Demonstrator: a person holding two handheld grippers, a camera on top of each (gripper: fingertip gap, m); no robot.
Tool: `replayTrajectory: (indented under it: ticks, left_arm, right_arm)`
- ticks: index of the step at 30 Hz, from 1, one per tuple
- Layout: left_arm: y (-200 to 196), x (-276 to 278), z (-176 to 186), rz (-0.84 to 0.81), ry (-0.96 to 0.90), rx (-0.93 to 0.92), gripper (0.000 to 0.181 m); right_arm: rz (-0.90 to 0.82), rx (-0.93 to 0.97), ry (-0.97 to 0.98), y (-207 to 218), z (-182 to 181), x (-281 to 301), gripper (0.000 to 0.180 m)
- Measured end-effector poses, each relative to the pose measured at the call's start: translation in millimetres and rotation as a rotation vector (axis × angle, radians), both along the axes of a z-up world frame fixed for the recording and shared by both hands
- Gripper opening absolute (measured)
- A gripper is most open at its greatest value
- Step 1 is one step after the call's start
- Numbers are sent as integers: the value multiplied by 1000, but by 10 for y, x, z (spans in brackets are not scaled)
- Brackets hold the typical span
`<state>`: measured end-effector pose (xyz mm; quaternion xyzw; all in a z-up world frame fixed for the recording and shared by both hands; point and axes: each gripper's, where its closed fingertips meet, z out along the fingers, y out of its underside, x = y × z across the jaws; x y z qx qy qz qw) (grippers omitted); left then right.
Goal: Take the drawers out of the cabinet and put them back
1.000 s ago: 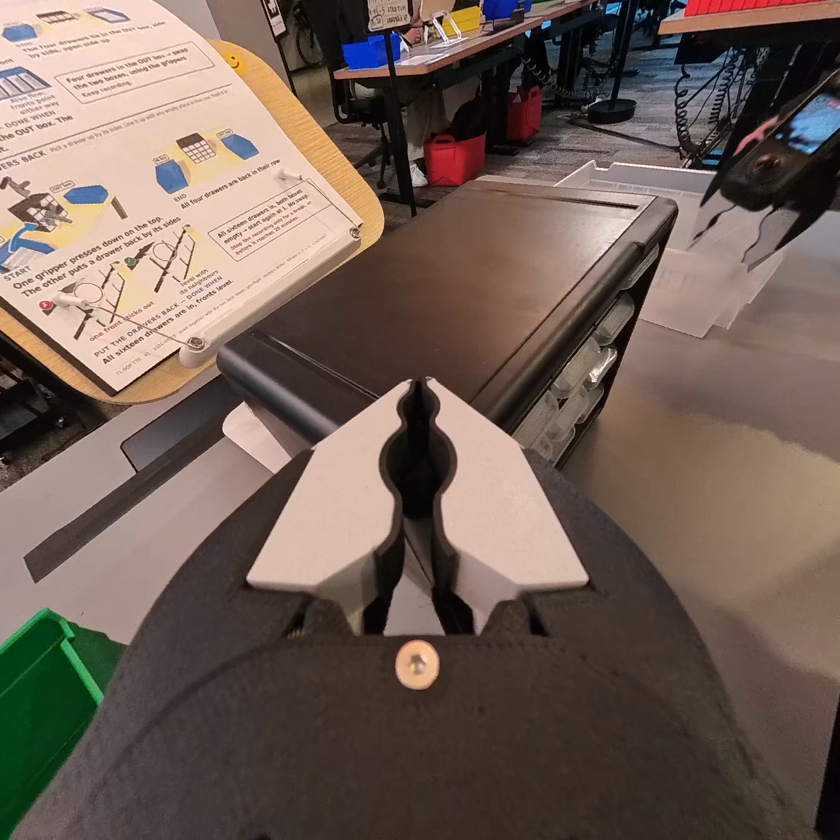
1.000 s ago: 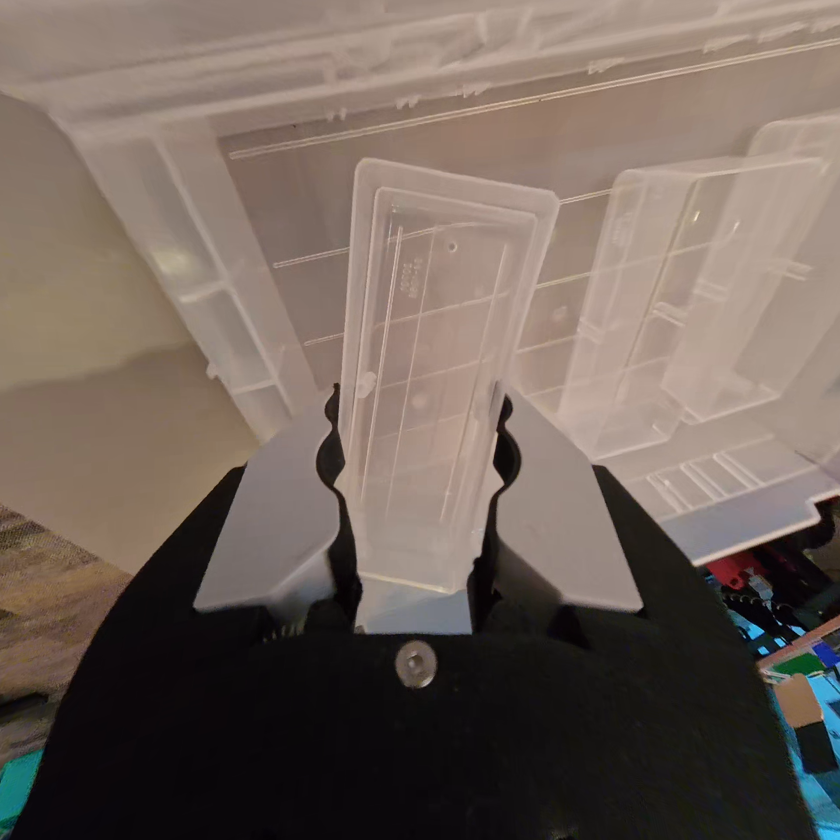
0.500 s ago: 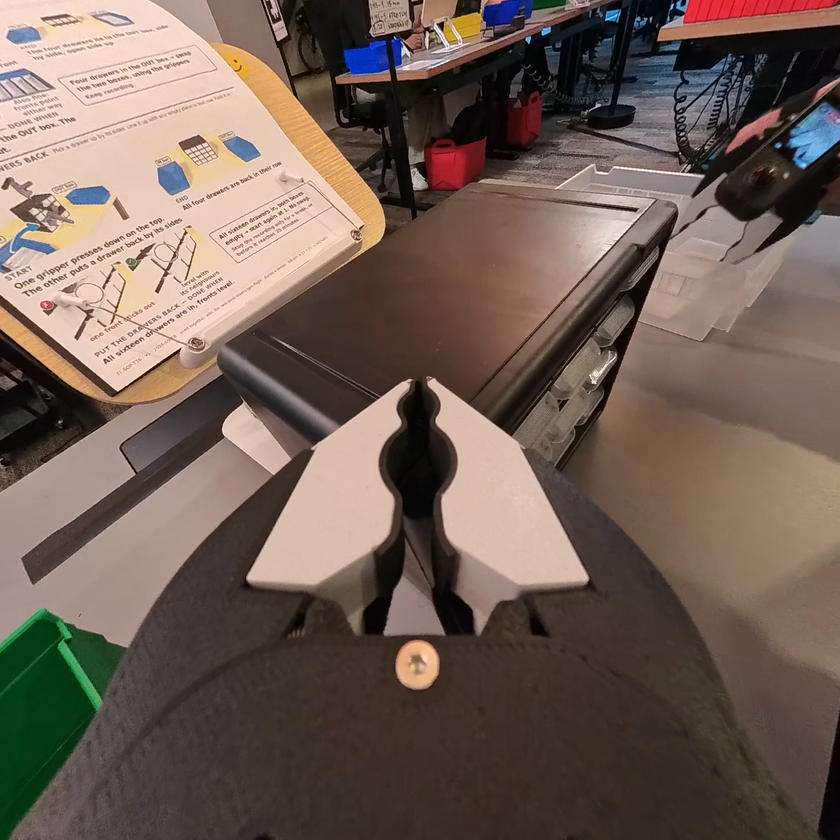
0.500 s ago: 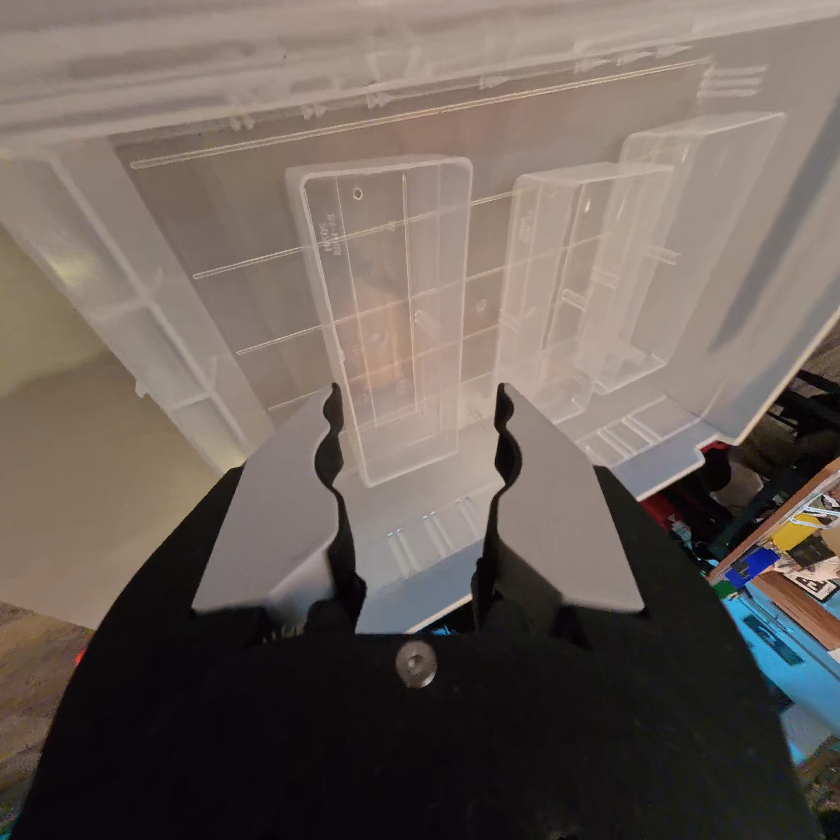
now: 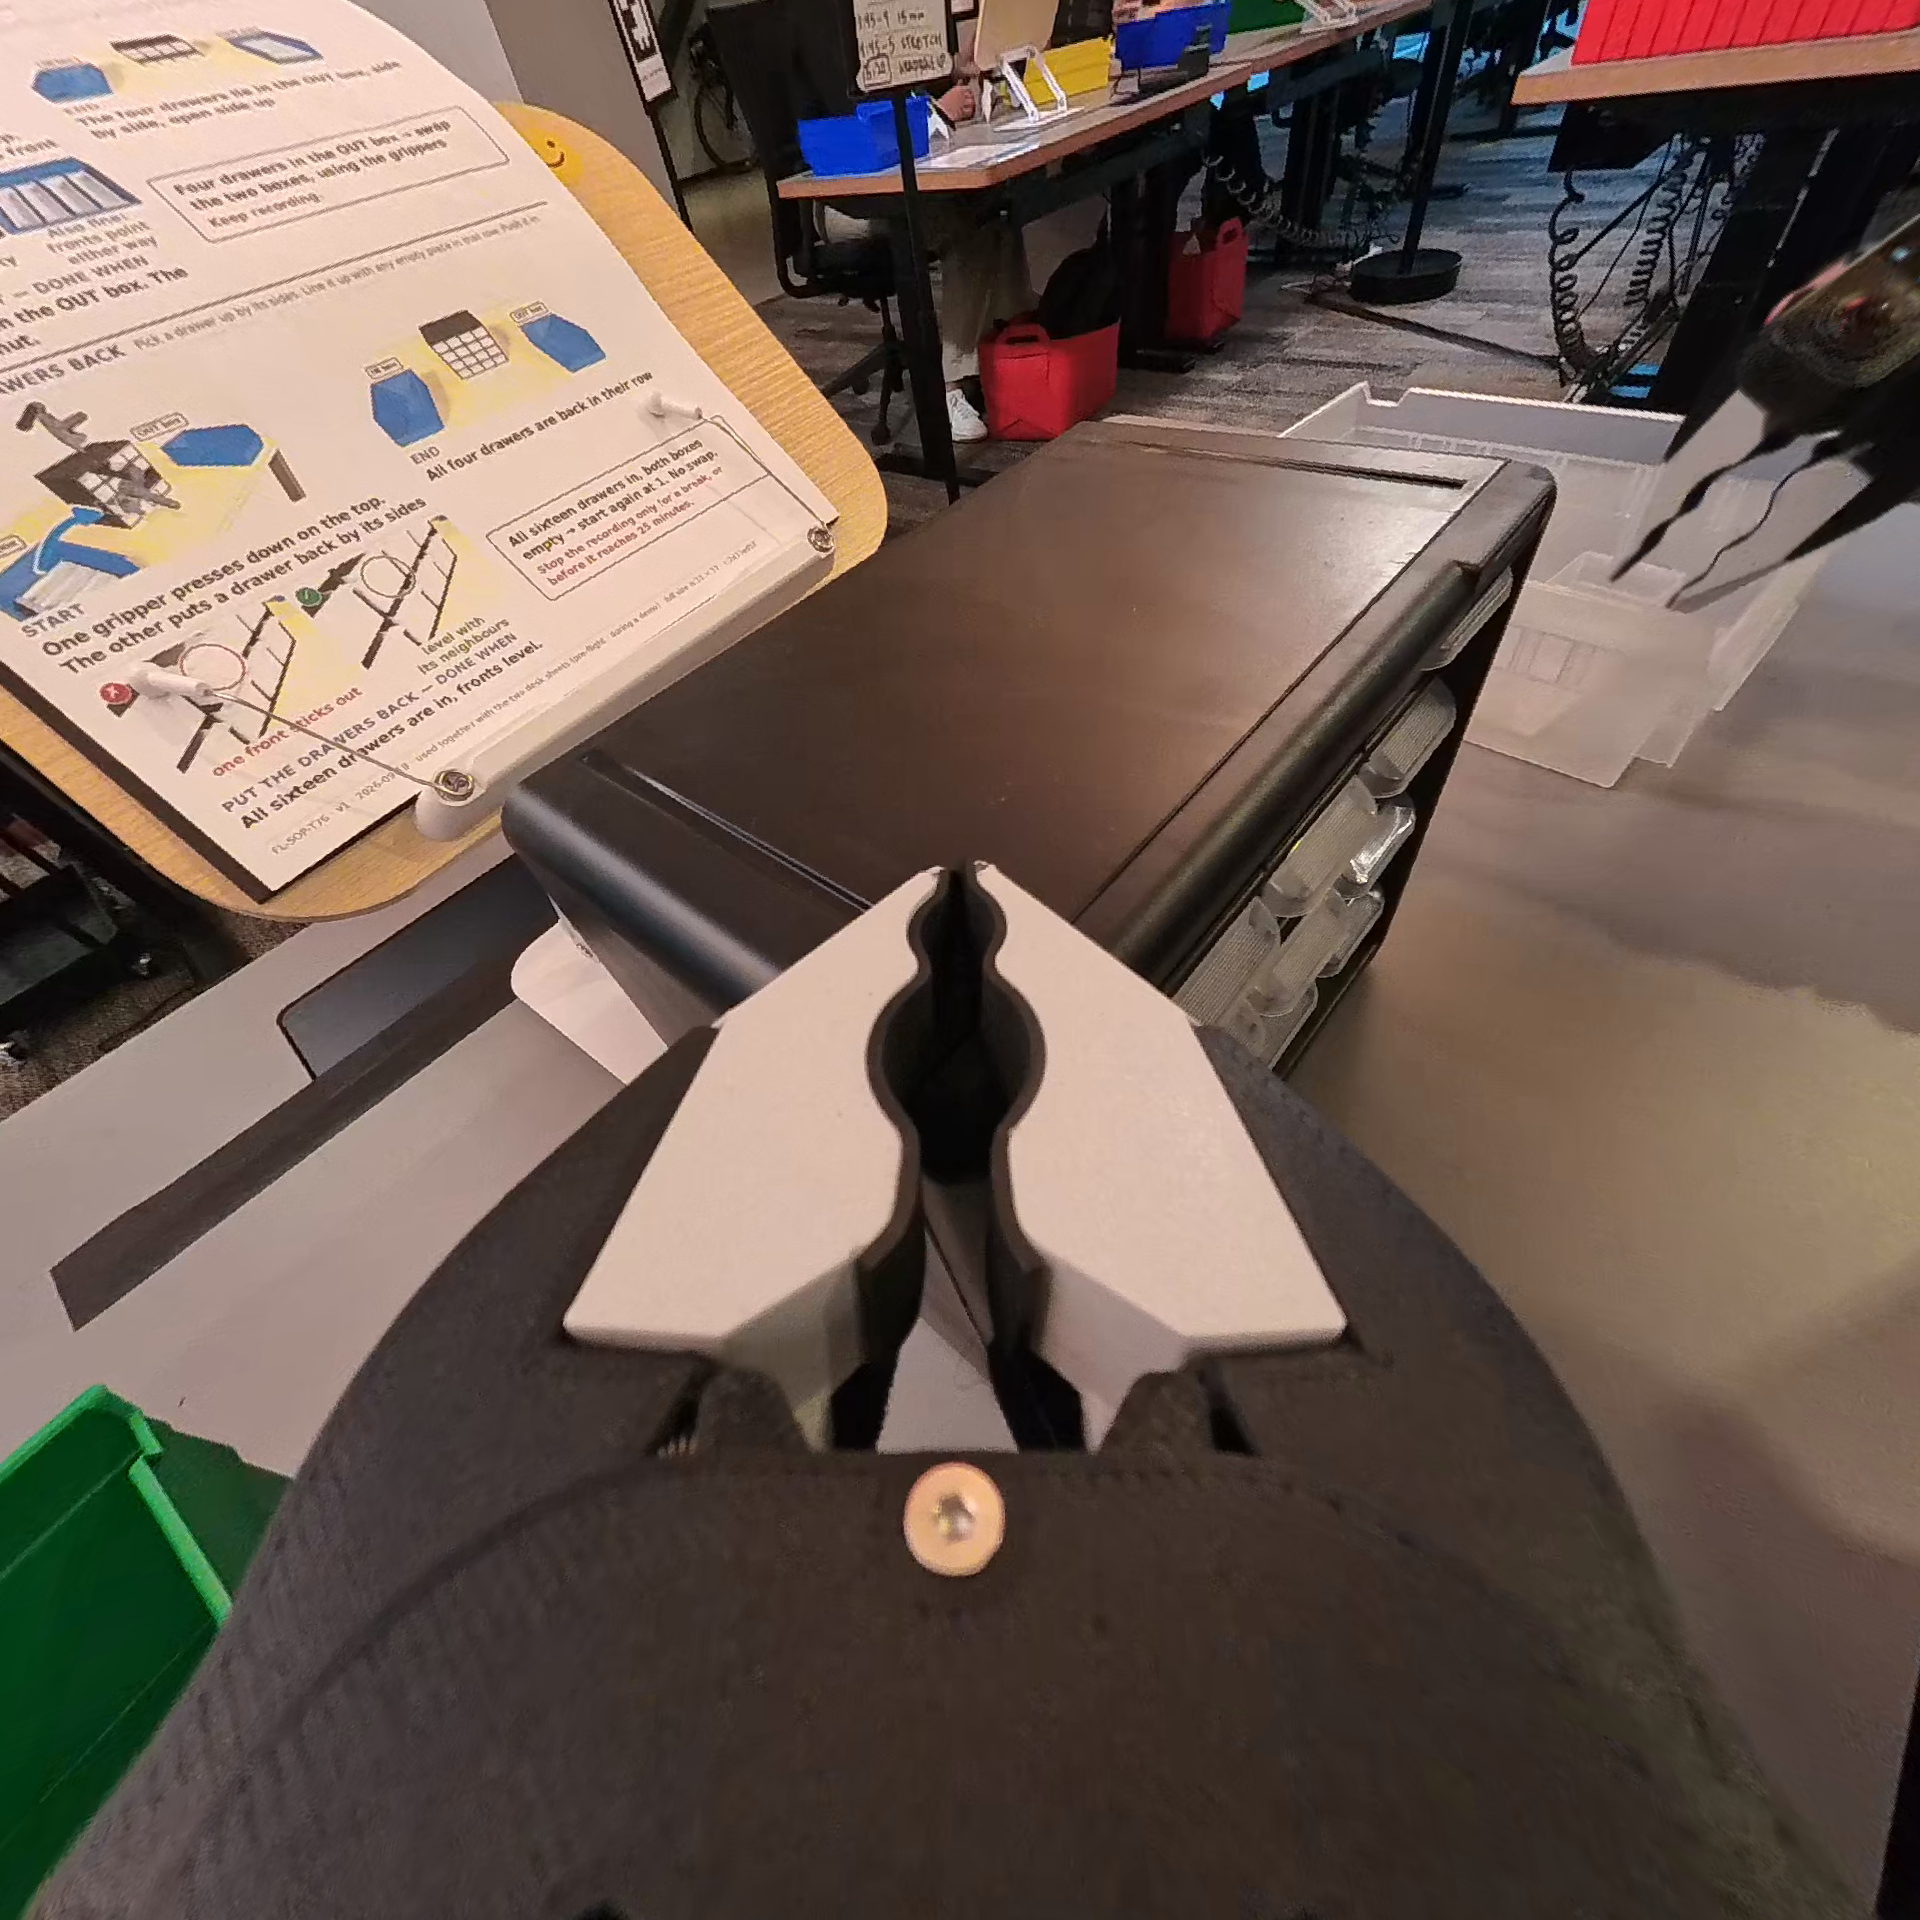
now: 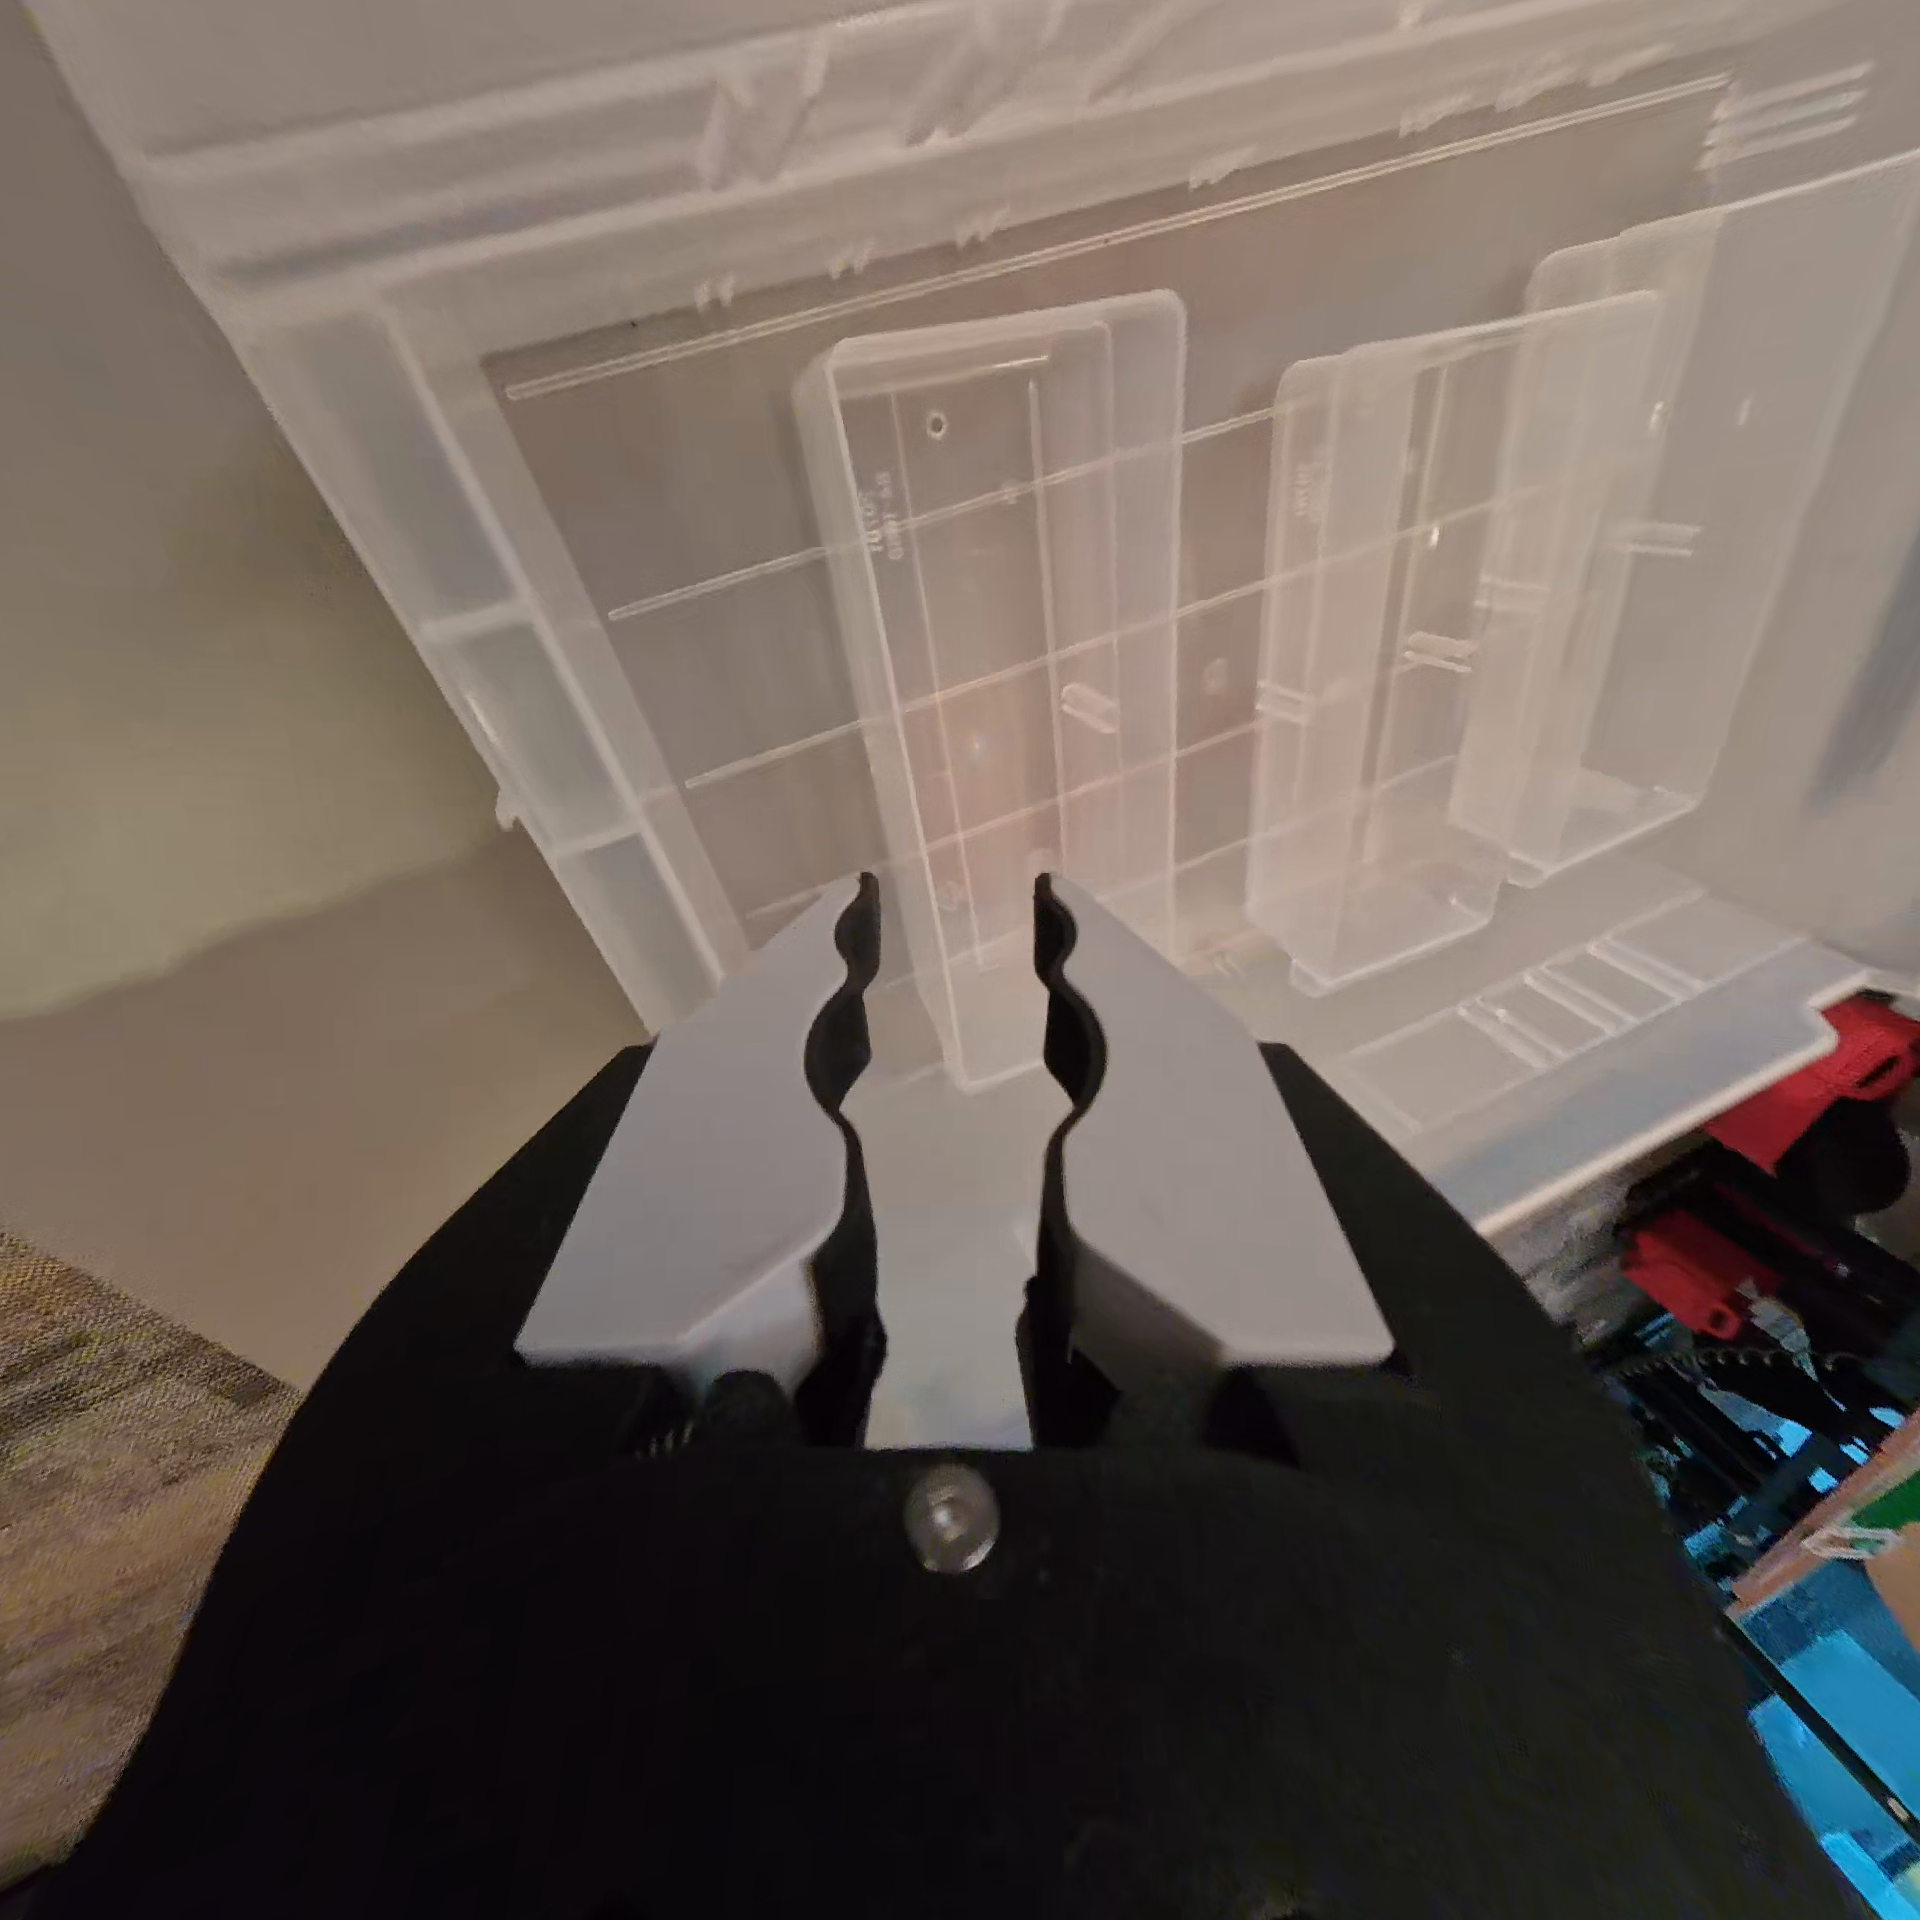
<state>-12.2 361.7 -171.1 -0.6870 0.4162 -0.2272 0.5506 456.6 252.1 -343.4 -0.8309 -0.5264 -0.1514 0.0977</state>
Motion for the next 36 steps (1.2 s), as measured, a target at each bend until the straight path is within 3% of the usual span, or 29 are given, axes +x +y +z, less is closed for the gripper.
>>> replayTrajectory:
  ticks: [10,13,16,19,23,26,31,36]
  left_arm:
    - [1,-1,2,1,-2,1,0]
    - [4,2,1,0,-6,2,0]
    - [4,2,1,0,-9,2,0]
    - [4,2,1,1,-9,2,0]
    - [9,6,2,2,-14,4,0]
    - [16,14,2,4,-24,2,0]
    - [15,13,1,4,-27,0,0]
    - [14,12,1,1,-35,-3,0]
  right_arm:
    - [-29,-28,-32,178,-284,116,5]
    - [-55,16,-53,320,-273,190,7]
    - [-90,38,-89,384,-238,256,29]
    - [-87,164,-41,372,135,100,29]
    - [76,539,223,374,1088,-843,42]
    - [295,793,265,268,1625,-1724,40]
    - [579,1023,80,303,1666,-2763,25]
    - [671,1076,-27,519,1470,-3066,16]
